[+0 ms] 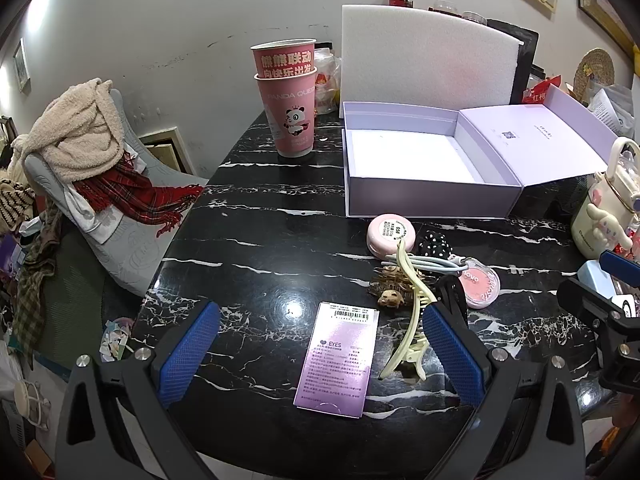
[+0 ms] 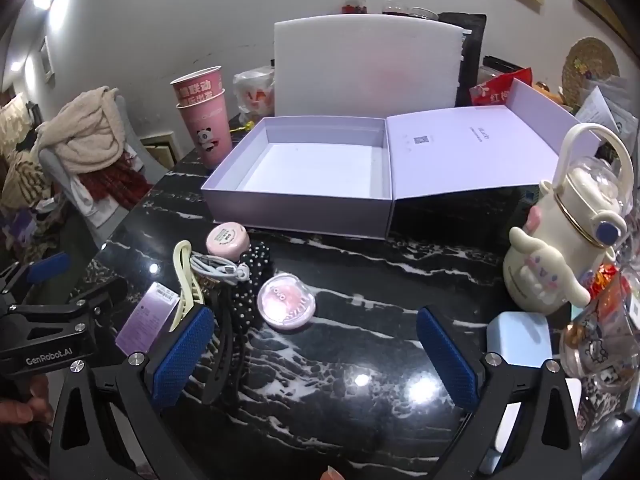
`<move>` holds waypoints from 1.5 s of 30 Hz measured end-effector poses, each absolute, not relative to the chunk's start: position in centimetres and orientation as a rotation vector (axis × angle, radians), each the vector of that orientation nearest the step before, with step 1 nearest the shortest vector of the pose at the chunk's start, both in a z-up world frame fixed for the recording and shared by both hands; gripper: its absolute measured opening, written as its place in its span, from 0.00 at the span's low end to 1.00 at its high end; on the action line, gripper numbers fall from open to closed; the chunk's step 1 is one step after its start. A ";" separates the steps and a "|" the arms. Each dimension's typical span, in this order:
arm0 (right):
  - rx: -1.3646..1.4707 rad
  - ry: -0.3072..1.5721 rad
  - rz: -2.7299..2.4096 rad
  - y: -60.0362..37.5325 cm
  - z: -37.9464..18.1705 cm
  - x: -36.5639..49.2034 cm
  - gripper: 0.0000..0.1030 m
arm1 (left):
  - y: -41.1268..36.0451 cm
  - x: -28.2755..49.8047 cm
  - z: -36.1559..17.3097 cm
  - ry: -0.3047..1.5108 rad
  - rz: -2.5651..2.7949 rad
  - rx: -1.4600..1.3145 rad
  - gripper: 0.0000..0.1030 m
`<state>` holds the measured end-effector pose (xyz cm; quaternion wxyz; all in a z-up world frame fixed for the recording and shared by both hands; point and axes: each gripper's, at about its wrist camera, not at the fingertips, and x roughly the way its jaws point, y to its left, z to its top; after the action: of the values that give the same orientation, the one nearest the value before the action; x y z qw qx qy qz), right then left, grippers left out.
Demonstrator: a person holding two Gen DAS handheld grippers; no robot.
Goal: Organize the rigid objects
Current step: 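Move left gripper to purple lens box while right gripper approaches black claw clip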
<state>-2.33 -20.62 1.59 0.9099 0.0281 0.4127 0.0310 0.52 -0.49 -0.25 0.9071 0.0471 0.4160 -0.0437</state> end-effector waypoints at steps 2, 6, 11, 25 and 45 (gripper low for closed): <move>0.059 0.851 0.066 -20.7 1.6 -2.3 1.00 | -0.5 0.5 -0.3 0.860 -0.090 0.096 1.00; 0.065 0.849 0.069 -21.0 1.6 -2.3 1.00 | -0.5 0.5 -0.3 0.861 -0.089 0.092 1.00; 0.066 0.849 0.070 -20.8 1.7 -2.5 1.00 | -0.5 0.5 -0.3 0.859 -0.085 0.092 1.00; 0.069 0.849 0.084 -20.8 1.7 -2.4 1.00 | -0.5 0.4 -0.3 0.865 -0.085 0.084 1.00; 0.094 0.931 0.149 -20.5 -0.4 -3.3 1.00 | 0.1 -0.1 -3.0 0.932 -0.084 0.060 1.00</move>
<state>-3.33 -20.46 -0.36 0.8899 0.0453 0.4482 0.0718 -0.14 0.09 -2.99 0.8920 0.0287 0.4492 -0.0403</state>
